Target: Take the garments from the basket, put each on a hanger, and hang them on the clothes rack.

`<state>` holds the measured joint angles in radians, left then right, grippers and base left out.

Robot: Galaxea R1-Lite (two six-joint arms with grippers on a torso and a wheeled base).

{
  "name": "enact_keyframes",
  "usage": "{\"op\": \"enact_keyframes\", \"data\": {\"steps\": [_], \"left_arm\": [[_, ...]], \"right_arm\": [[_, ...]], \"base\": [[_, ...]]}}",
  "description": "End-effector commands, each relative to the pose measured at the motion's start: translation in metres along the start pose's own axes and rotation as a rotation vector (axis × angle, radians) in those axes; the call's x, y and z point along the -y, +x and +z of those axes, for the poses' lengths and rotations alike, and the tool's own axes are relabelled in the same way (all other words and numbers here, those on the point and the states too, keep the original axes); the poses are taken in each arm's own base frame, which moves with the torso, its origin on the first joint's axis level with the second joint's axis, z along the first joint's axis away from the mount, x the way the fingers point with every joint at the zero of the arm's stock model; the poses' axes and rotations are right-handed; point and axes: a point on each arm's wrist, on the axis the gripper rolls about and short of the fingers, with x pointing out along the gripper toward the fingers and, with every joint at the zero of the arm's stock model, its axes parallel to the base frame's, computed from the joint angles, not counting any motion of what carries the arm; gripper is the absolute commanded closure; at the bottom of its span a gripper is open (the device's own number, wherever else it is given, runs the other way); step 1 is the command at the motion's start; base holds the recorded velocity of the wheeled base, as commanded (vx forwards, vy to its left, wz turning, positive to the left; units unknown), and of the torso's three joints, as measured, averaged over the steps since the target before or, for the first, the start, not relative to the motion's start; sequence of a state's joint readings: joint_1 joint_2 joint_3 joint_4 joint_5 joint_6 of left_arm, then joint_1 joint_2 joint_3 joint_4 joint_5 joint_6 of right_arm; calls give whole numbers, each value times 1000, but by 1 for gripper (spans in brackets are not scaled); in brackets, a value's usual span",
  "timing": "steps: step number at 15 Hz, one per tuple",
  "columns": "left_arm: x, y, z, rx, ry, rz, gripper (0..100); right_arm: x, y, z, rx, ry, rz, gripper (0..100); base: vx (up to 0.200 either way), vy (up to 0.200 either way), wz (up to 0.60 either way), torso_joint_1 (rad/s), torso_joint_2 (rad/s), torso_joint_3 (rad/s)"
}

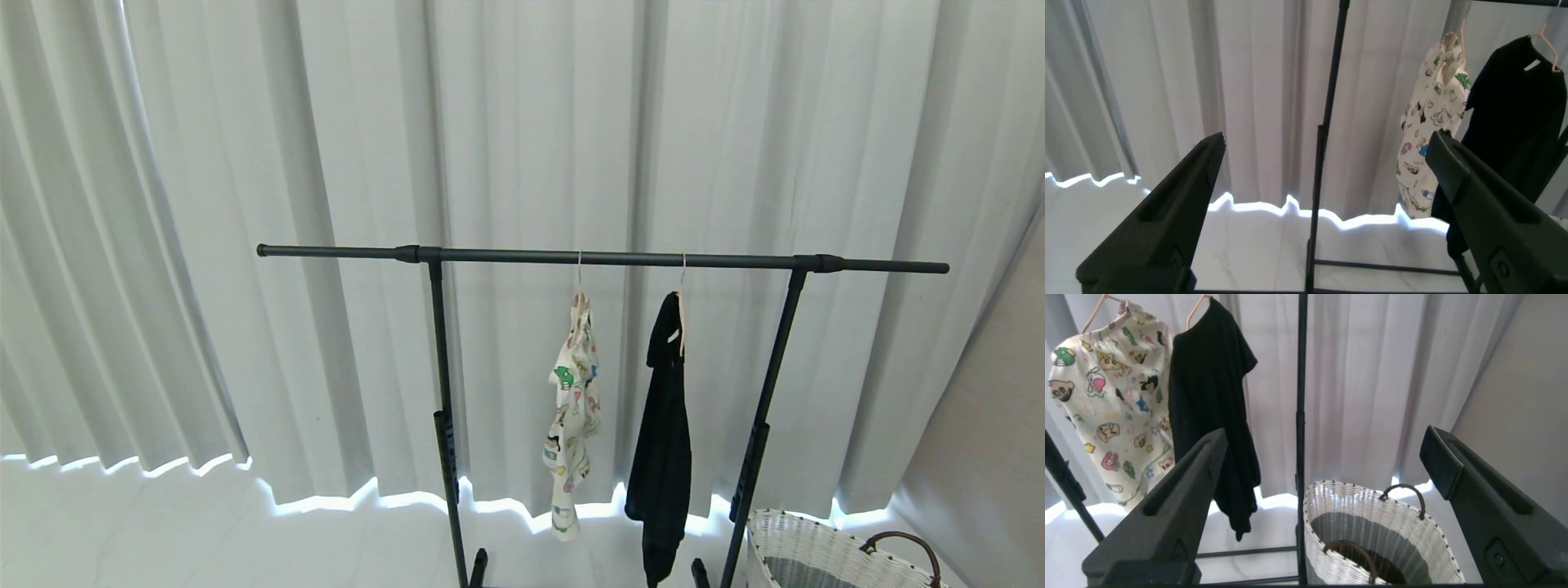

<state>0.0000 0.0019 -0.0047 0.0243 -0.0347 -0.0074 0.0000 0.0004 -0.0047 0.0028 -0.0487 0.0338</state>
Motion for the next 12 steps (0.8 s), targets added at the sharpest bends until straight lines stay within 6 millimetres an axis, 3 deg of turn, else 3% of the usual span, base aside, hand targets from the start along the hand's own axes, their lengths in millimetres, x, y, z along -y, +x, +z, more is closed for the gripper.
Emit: {"op": "enact_keyframes", "data": {"steps": [1,12], "left_arm": [[0,0,0,0,0,1,0],[0,0,0,0,0,1,0]], "right_arm": [[0,0,0,0,0,0,0],[0,0,0,-1,-26,0,0]], "base": [[0,0,0,0,0,0],[0,0,0,0,0,0]]}}
